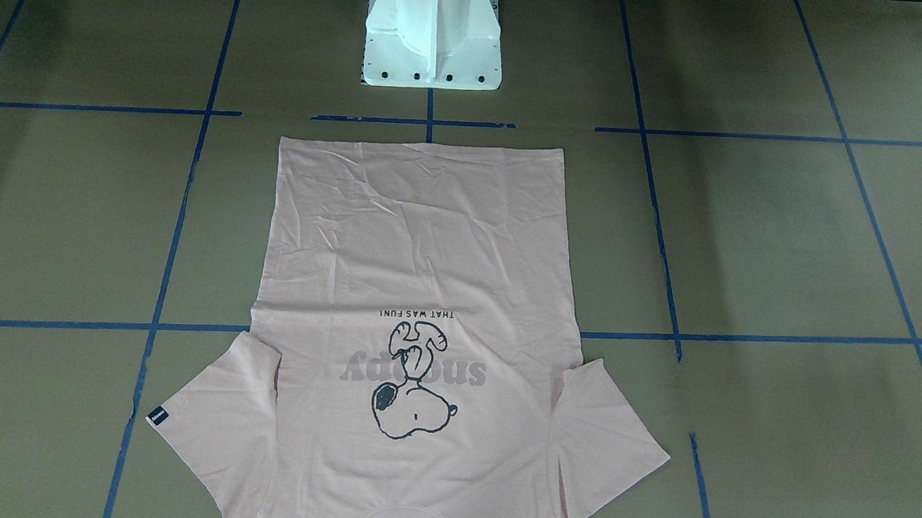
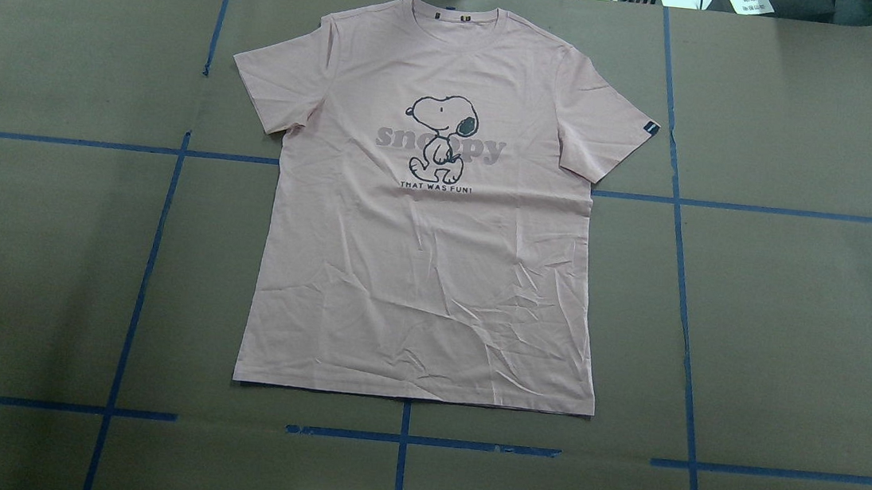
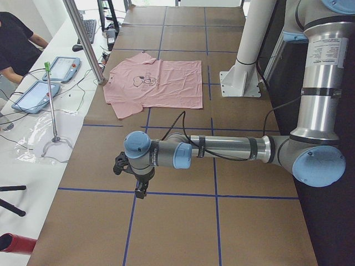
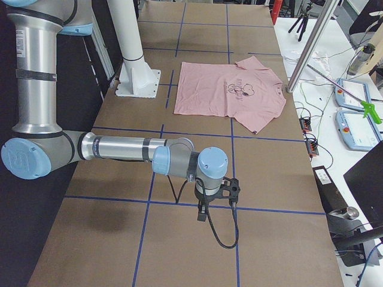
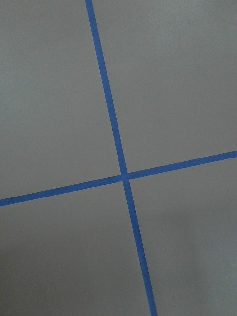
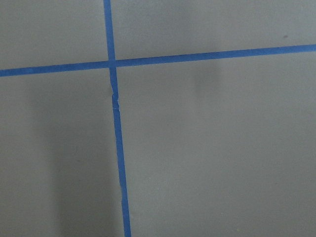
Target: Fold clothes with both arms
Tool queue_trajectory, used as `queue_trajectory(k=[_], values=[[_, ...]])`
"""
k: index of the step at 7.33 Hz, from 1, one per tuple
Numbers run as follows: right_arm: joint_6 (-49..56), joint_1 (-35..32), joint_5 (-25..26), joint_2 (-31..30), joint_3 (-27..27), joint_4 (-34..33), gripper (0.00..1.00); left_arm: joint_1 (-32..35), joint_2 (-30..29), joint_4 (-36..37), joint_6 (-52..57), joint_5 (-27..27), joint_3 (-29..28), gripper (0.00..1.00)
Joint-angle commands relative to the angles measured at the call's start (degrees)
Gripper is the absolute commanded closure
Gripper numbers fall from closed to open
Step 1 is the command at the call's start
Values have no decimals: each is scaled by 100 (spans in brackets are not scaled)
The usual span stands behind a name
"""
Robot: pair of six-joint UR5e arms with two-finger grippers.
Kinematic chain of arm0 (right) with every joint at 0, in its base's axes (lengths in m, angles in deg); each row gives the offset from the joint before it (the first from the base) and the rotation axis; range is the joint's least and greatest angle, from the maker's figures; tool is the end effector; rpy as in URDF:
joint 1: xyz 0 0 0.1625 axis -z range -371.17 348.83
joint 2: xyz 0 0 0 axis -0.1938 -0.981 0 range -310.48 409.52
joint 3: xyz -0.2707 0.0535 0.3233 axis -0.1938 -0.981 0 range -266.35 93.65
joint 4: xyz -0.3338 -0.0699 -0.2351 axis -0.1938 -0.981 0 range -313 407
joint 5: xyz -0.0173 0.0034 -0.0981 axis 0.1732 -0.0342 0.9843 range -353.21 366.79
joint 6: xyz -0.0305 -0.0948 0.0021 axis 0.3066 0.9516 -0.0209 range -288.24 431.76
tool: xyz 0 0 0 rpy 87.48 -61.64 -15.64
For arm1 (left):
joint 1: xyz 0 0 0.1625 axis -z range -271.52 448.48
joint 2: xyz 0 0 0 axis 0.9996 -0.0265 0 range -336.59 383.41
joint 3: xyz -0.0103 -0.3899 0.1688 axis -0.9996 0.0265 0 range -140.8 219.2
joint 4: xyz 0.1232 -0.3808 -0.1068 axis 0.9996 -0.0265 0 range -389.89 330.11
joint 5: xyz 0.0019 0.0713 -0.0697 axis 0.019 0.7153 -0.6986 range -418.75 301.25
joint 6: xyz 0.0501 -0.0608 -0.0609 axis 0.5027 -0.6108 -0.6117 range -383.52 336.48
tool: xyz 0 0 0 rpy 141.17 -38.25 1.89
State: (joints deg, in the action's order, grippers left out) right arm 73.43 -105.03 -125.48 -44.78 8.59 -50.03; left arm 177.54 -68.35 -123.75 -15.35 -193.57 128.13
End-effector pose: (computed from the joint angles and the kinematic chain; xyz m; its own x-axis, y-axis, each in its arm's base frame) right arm 0.0965 -0.4457 0.6664 0.7349 0.0955 0.6714 -0.0455 0.9947 -0.0918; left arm -0.0547 -0.5112 0.6451 0.6989 0.2084 -0.6842 -0.1168 0.9770 0.1783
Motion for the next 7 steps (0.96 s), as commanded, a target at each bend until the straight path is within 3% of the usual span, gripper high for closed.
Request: queue_trajectory(k=[1,4,5,6,7], values=[[-9,-1,-35,26,24,0,0,-3,0,-27,9,-1,19,0],[-9,139,-79,674,103,9,0,6,-411,-45,9,-9,150,0],[-1,427,-62,1199,86,44,0,-3,-456,-97,35,-114,360,0],[-175,865,-62,1413,86,44,0,-20,-500,-410,44,-202,318,0],[-1107,1296,-71,1806,-18,35,0,-21,-475,-1110,26,-203,283,0]])
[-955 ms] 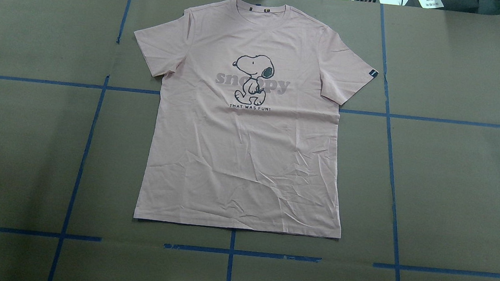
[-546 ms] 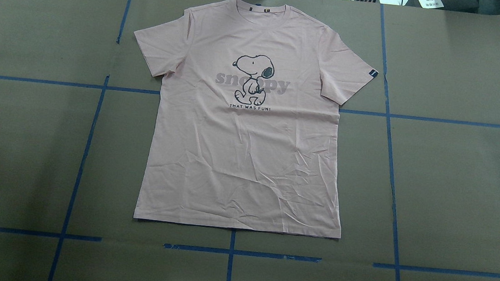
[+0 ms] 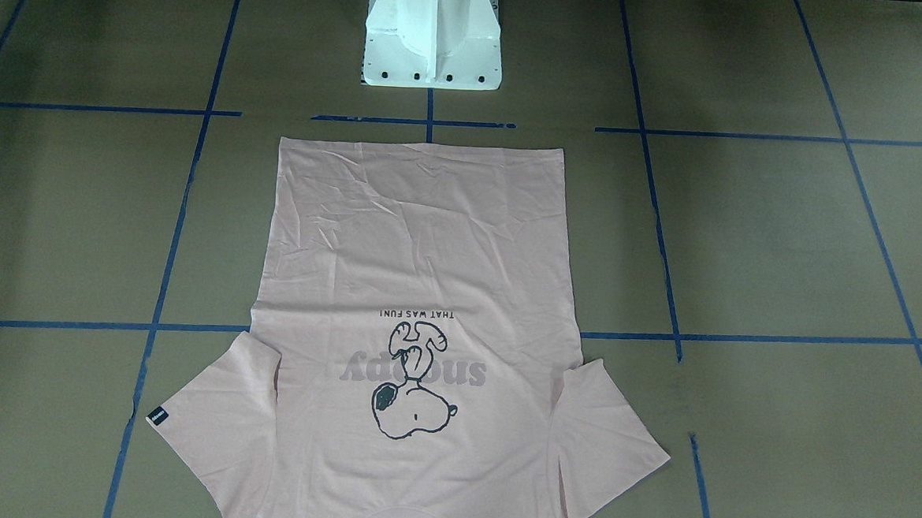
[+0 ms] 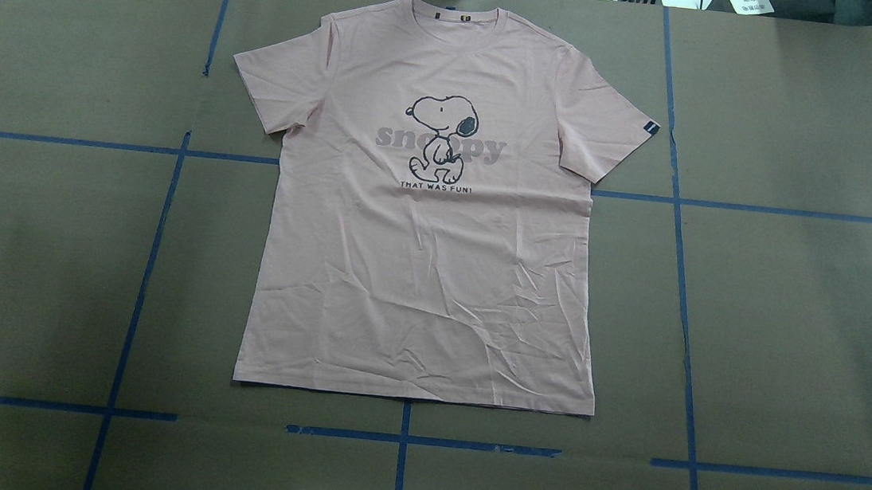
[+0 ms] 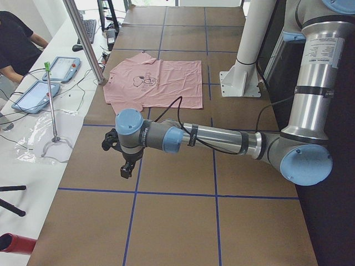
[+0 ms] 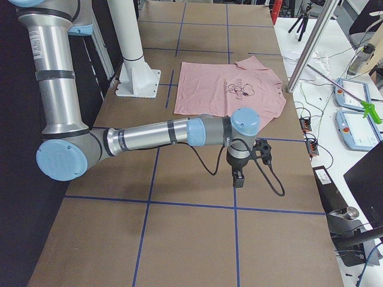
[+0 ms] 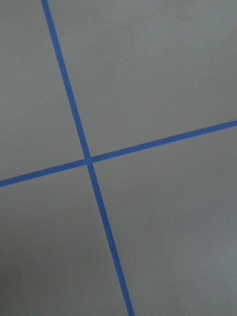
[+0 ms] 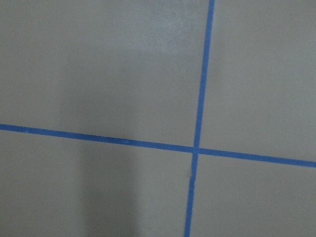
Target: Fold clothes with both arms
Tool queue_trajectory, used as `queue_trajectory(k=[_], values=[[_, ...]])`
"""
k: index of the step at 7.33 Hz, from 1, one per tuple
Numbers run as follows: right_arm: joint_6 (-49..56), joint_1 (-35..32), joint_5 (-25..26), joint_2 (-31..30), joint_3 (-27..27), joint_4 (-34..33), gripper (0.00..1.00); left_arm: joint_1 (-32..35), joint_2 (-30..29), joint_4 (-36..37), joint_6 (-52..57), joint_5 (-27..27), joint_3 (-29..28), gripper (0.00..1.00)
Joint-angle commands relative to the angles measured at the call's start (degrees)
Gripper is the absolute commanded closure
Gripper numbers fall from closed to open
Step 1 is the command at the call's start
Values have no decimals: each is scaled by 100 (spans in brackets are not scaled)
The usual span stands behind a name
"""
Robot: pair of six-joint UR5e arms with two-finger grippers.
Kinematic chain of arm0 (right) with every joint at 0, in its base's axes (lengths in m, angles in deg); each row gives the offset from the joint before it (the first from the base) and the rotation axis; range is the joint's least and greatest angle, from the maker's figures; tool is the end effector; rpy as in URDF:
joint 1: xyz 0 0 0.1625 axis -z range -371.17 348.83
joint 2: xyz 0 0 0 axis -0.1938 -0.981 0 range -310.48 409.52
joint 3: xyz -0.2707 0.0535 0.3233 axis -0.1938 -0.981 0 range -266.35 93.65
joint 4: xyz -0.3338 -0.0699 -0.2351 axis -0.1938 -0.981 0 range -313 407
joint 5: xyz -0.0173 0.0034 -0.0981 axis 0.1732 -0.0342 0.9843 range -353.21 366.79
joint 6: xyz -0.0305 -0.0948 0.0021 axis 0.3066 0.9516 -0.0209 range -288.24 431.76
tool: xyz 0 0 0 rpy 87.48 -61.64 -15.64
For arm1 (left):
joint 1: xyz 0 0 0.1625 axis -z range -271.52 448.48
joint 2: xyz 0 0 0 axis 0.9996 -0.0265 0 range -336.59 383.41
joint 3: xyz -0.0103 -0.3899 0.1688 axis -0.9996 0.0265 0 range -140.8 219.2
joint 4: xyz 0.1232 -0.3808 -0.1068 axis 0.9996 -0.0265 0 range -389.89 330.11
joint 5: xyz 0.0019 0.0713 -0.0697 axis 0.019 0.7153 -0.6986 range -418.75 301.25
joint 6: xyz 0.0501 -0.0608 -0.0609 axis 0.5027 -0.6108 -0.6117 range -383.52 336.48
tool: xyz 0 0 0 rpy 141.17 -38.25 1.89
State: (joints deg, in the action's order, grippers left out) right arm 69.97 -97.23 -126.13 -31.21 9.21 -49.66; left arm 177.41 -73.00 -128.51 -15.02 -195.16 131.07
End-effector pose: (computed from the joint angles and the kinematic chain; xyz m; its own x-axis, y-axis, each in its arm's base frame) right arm 0.0270 -0.5598 0.5397 0.7257 -0.1160 0.6782 0.0454 0.9916 0.1210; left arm -0.0508 -0.5519 0.5651 0.6753 0.3622 -0.6424 -0.1189 0.9132 0.3898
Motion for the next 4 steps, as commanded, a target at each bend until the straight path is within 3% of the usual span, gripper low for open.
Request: queue_trajectory(k=[1,2,4], values=[[-1284,1155,55,854,-160,16,0,-16,-10,-1006,-50,-44,-115,0],[-1315,1570,108,1214,-456,312,0,-51,-97,-1193,-129,-44,-247,0],[-1951,1926,135,1454,-1813,2665,1,-330,-264,-1677,-269,-9,-406,0]])
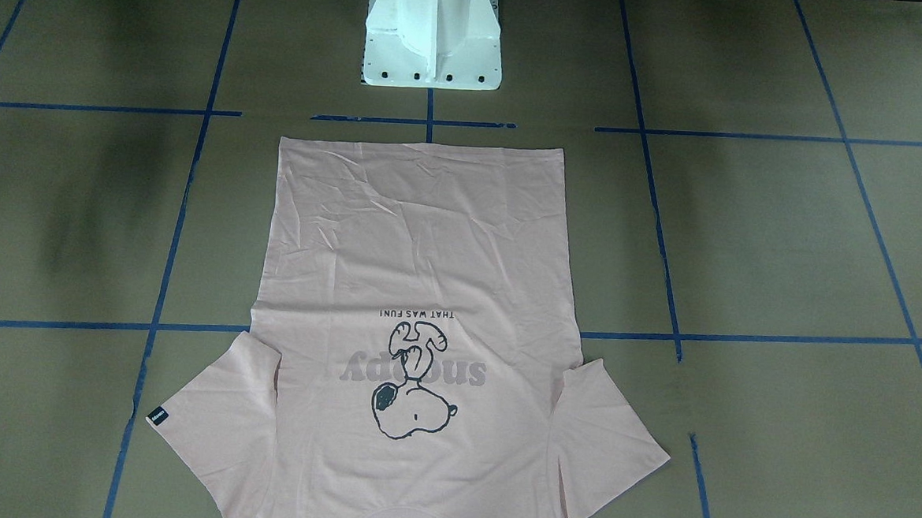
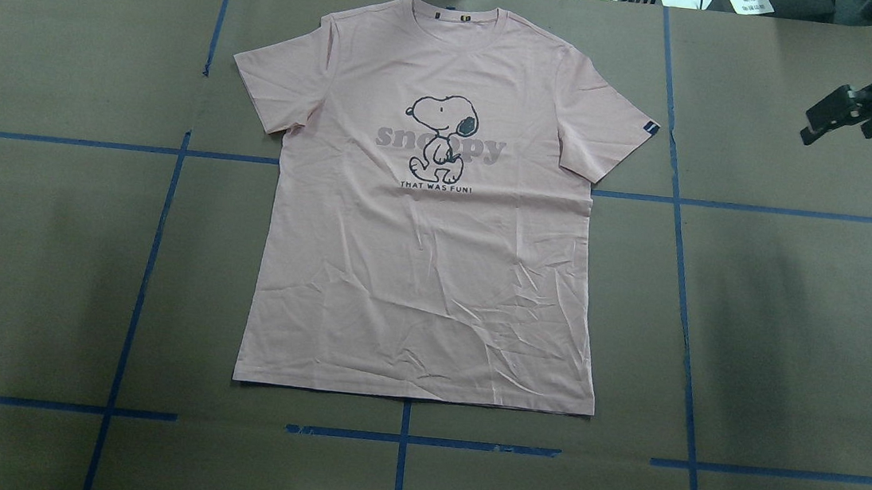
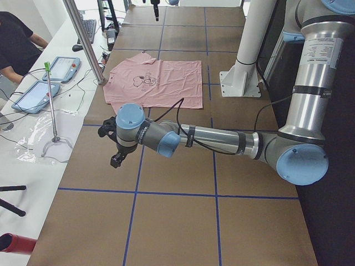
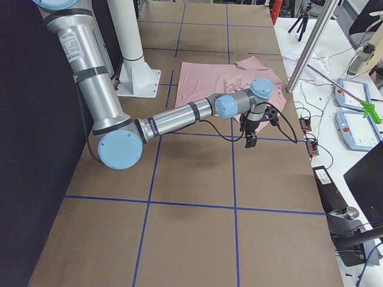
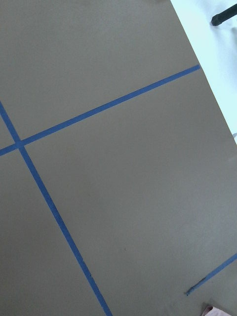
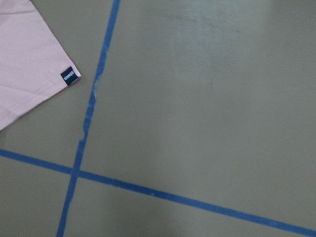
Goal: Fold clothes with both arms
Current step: 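Move the right gripper toward the sleeve nearest it on the pink T-shirt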
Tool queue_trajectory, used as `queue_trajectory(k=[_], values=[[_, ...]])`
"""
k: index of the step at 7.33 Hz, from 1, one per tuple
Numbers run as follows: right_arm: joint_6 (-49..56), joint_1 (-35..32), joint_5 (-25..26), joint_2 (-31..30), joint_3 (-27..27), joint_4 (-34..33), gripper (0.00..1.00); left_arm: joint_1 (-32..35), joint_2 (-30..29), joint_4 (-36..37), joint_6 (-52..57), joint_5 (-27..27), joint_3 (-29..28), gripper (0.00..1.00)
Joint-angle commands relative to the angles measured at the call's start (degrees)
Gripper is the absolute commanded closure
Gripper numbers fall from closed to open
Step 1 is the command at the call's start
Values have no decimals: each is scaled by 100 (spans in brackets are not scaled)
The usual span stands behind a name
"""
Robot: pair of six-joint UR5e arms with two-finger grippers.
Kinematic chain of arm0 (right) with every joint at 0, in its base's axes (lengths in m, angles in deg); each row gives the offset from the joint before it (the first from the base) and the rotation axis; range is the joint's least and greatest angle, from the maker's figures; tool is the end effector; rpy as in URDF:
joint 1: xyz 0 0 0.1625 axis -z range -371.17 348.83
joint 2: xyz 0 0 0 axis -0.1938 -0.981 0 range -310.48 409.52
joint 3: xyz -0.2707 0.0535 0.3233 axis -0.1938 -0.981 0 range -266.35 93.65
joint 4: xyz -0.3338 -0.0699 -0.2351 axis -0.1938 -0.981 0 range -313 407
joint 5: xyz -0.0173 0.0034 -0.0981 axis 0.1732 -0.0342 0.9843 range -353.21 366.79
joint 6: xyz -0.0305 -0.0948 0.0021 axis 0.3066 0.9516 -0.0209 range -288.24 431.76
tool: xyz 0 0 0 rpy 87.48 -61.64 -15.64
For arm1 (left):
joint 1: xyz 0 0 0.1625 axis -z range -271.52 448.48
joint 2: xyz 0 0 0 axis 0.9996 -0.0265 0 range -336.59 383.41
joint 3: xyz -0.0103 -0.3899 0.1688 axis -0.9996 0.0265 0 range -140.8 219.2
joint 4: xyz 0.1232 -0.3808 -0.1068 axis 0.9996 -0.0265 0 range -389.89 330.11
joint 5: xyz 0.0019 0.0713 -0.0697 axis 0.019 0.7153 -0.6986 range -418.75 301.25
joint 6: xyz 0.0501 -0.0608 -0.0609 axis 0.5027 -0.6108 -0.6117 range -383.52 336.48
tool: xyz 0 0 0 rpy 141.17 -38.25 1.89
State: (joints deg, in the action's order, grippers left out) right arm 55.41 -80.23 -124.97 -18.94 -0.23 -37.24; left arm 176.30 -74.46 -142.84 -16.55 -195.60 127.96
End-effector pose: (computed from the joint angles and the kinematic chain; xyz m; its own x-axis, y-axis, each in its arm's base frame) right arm -0.1701 -0.6317 0.4675 0.6700 -0.2518 0.6983 0.1452 0.9670 0.2094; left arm -0.0390 -0.5700 0.5482 0.6608 0.4884 -0.5699 -0.1141 0.8159 0.5669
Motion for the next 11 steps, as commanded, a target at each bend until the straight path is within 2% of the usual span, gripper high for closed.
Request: queue_trajectory(k=[1,2,4,8,11], values=[[-1519,365,36,576,-1504,2211,1,-500,-214,-236,-431,52,-104,0],[-2025,401,71,1014,-1894,2341,0,-511,-215,-279,-939,26,-95,0],[-2171,786,841,1395,-2230,2342,0,-511,-241,-280,-1058,-9,-34,0],[-2250,1218,1091,1861,-2845,2386,3,-511,-400,-262,-1357,26,-42,0],[-2241,1359,1354,1994,-3145,2430,5,-511,-400,-271,-1357,17,-25,0]])
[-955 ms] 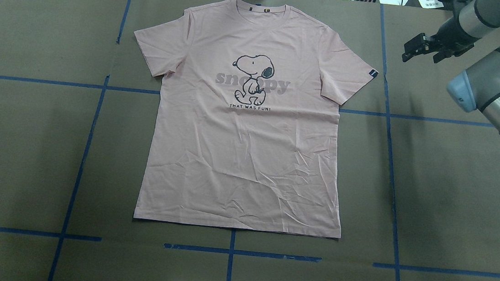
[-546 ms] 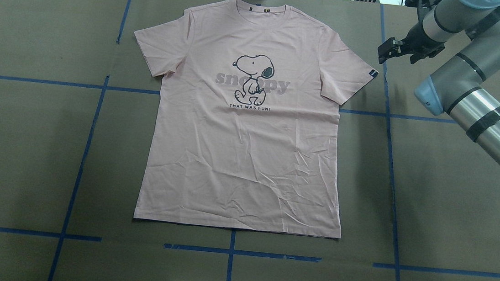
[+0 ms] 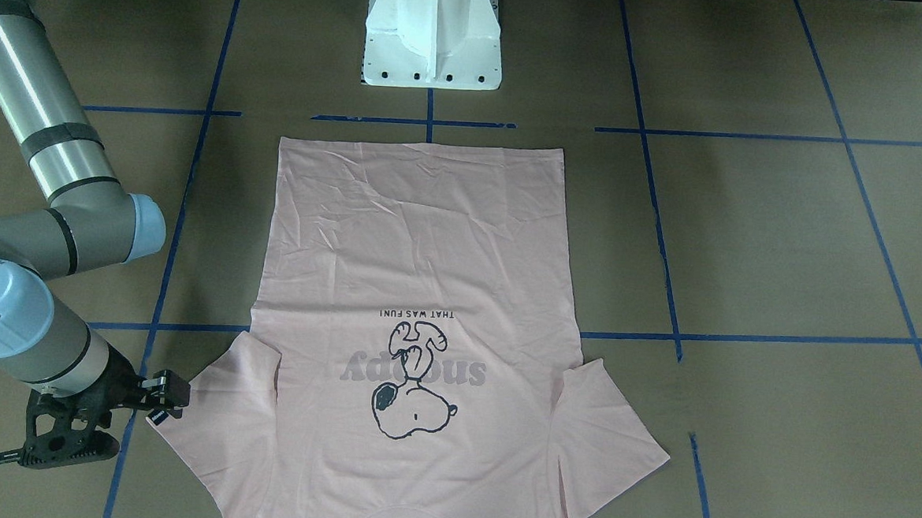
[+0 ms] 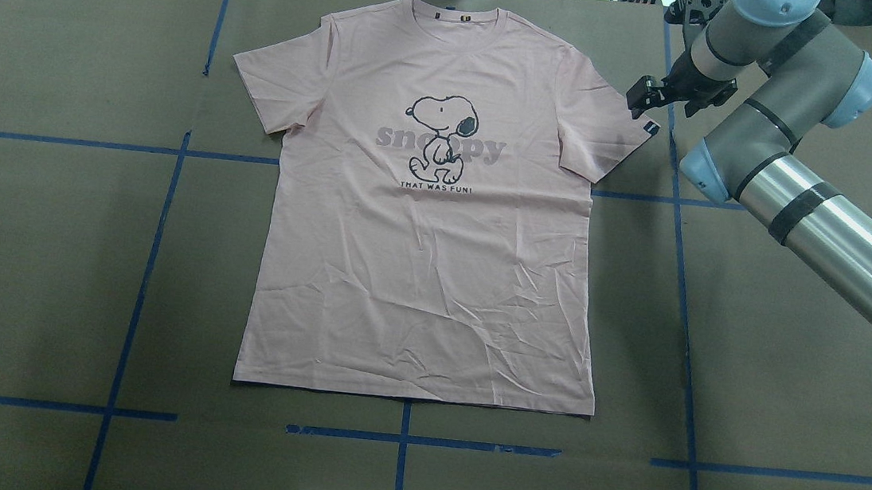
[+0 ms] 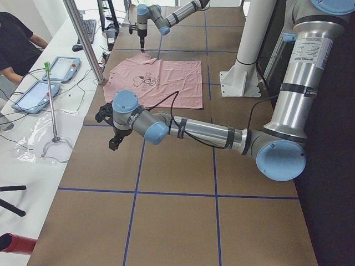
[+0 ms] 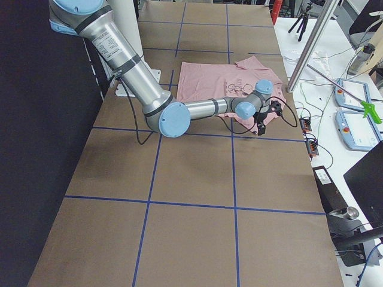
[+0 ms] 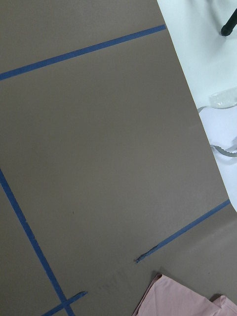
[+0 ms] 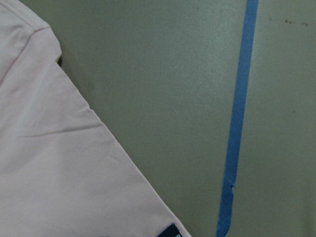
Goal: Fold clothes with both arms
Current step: 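Move the right gripper toward the sleeve nearest it on the pink T-shirt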
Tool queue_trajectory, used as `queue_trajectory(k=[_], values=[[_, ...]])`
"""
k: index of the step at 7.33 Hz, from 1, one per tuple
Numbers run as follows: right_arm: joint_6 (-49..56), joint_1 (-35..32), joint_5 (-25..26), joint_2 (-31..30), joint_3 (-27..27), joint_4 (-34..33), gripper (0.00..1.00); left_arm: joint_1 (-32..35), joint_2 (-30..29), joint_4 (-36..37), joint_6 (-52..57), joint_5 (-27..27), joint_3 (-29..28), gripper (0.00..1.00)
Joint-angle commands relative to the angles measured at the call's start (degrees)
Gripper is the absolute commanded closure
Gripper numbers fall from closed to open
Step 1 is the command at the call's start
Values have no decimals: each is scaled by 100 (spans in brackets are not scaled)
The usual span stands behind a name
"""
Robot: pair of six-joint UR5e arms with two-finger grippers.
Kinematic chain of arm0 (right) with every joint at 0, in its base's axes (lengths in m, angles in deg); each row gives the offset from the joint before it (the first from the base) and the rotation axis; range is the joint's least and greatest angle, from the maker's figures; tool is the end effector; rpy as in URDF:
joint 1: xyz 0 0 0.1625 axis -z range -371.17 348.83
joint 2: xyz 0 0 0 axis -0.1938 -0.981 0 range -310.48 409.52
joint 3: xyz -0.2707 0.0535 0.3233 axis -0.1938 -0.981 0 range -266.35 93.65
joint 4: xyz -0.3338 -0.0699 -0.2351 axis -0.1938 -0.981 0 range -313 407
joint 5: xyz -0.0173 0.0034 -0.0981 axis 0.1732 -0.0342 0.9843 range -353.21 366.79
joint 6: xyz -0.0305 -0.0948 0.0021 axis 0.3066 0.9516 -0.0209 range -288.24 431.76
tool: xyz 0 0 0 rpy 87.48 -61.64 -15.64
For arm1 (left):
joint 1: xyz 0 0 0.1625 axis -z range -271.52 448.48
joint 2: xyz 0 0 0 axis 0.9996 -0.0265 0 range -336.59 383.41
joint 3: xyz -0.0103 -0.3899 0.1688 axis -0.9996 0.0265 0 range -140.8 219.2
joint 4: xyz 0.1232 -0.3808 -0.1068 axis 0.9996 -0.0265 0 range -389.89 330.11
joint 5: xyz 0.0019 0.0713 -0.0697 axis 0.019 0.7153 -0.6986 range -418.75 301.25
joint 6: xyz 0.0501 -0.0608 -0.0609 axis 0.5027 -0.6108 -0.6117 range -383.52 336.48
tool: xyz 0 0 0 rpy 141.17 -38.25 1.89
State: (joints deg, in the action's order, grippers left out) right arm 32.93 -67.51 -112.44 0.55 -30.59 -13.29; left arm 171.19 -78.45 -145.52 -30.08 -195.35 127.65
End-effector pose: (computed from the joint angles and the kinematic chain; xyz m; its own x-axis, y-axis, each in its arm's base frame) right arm -0.3732 -0.7130 0.4474 0.7198 -0.1456 0.6788 -0.0074 0.9761 0.2173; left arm 0.0150 -0.5970 0.5051 0.6351 0.4150 -0.6515 -0.0303 0.8562 0.5158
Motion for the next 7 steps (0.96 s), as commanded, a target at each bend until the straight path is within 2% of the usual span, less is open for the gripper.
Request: queue_trajectory(k=[1,4,5,6,7], values=[[-2,114,155,45,-223,148,6,0,-1,-3,-3,-7,-2,0],[-2,149,146,36,-250,149,12,0,-36,-3,-3,-16,-11,0],[-2,149,129,28,-259,149,19,0,-36,6,-12,-16,-11,0],[-2,149,120,27,-251,149,30,0,-36,6,-3,-16,-20,0],[-2,149,111,27,-259,149,53,0,-36,6,-12,-16,-20,0]])
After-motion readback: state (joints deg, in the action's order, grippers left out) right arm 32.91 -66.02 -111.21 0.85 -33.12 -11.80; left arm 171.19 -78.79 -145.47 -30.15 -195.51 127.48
